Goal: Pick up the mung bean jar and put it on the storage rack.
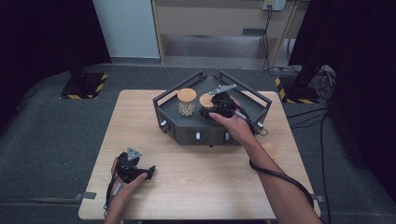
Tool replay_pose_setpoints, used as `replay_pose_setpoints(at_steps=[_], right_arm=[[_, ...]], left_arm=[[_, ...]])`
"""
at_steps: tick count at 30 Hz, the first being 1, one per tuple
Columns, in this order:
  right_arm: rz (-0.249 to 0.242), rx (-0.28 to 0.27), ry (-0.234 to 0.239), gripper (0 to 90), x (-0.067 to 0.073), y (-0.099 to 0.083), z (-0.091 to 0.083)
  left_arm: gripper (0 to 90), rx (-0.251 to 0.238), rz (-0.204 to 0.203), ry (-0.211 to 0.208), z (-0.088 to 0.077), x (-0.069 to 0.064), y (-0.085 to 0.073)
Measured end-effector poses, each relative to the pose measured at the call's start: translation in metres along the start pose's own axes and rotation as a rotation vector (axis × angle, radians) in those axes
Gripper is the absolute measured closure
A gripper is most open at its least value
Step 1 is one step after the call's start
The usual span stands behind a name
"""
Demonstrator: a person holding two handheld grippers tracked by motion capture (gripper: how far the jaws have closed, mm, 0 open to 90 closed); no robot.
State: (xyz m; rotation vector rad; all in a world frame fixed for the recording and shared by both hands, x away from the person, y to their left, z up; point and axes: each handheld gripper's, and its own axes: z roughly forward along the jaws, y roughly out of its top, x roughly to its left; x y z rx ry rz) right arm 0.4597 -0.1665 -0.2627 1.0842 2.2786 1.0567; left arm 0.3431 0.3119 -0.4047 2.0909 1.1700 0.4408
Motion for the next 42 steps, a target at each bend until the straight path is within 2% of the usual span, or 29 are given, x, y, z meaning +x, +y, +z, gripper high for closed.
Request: replay_pose_setpoints(at_steps=[9,15,21,23,28,42], right_arm=[[0.015,-0.015,0.014,25.4,-0.003,-0.005,0.0],[0.024,-0.036,0.037,14.8,-0.008,-0.008,-0.004],[-0.012,-0.031,0.03,9.0,-0.006,-0.008,-0.011],[-0.025,-0.027,0.02,8.2,-0.005,-0.009,-0.012],[-0.021,-0.026,0.017,7.2,-0.007,-0.013,-0.016],[-0.025,-0.042,0.027,6.6,-0.01,-0.018,-0.031]], left_arm=[[0.0,0.0,0.0,0.001,0.0,0.0,0.0],[0.0,0.0,0.0,0.001,0.0,0.0,0.0],[0.0,0.0,-0.001,0.003,0.0,-0.001,0.0],[0.0,0.0,-0.001,0.003,0.0,-0.001,0.0],[0.0,0.0,-0.001,0.003,0.0,-0.001,0.0],[0.0,0.0,-0.002,0.004,0.0,-0.001,0.0]])
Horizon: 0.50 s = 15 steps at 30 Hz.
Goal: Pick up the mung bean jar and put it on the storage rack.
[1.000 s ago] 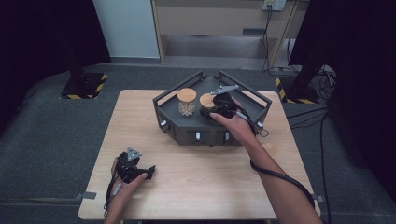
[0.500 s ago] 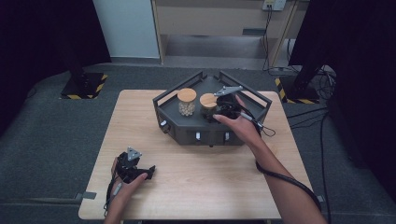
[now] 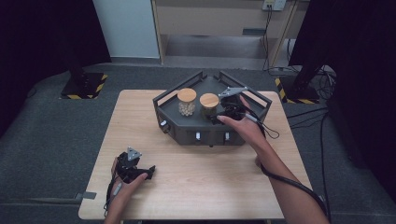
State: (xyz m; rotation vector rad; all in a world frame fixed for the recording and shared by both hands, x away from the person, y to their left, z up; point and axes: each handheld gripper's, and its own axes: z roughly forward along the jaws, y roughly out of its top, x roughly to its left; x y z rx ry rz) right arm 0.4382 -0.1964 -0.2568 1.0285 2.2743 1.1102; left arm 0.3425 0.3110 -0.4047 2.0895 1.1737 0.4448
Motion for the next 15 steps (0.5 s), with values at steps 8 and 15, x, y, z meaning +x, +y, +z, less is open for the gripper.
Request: replay_pose_setpoints(at_steps=[8,15], right_arm=[[-0.009,-0.013,0.002,6.6,0.0,-0.002,-0.011],[-0.009,-0.013,0.007,6.6,0.0,-0.004,-0.02]], left_arm=[[0.0,0.0,-0.001,0.001,0.0,0.0,0.0],[0.0,0.0,-0.002,0.002,0.0,0.0,0.0]])
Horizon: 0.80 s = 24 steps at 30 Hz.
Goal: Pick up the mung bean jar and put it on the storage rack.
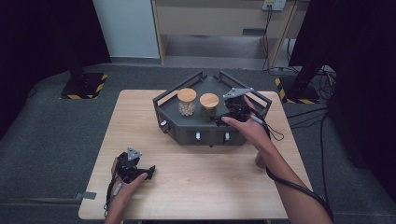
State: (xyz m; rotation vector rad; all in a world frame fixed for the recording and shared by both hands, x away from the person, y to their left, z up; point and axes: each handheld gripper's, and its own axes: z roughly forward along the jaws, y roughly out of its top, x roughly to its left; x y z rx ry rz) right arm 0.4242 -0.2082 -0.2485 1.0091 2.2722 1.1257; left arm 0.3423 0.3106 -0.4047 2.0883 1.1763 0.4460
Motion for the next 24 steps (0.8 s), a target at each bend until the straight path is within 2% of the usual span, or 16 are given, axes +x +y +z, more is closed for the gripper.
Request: replay_pose_setpoints(at_steps=[24], right_arm=[[-0.007,0.003,0.008,5.9,-0.008,-0.01,-0.037]], left_arm=[[0.0,0.001,-0.003,0.003,0.0,-0.001,0.0]])
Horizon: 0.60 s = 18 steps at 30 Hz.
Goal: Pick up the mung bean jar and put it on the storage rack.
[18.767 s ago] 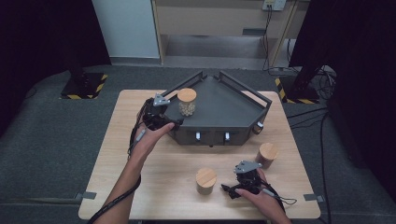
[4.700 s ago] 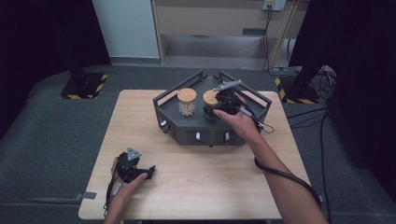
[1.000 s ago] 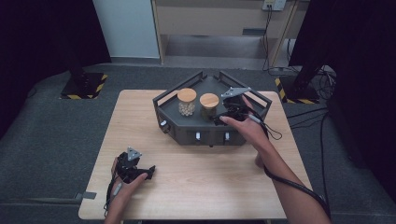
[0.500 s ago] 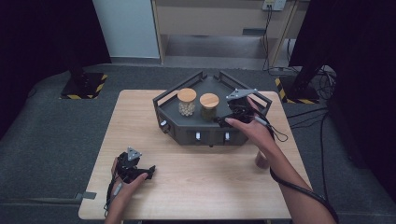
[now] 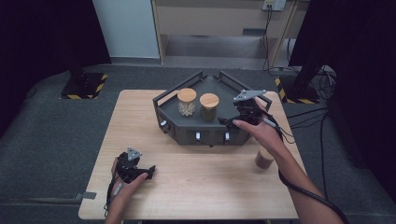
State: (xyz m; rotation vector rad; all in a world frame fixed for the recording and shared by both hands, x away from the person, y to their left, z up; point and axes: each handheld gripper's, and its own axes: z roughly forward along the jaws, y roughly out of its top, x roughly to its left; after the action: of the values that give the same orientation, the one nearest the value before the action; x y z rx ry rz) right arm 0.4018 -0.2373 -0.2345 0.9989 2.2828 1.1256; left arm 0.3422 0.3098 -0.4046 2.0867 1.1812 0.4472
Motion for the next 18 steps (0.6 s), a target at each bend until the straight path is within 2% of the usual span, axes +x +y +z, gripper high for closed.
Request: replay_pose_setpoints(at_steps=[6,18], right_arm=[[0.003,-0.014,0.0,4.7,-0.004,-0.006,-0.013],[0.005,-0.008,-0.009,4.4,-0.006,-0.019,-0.032]], left_arm=[[0.0,0.0,-0.001,0.0,0.0,0.0,0.0],[0.0,0.0,0.0,-0.001,0.0,0.0,0.0]])
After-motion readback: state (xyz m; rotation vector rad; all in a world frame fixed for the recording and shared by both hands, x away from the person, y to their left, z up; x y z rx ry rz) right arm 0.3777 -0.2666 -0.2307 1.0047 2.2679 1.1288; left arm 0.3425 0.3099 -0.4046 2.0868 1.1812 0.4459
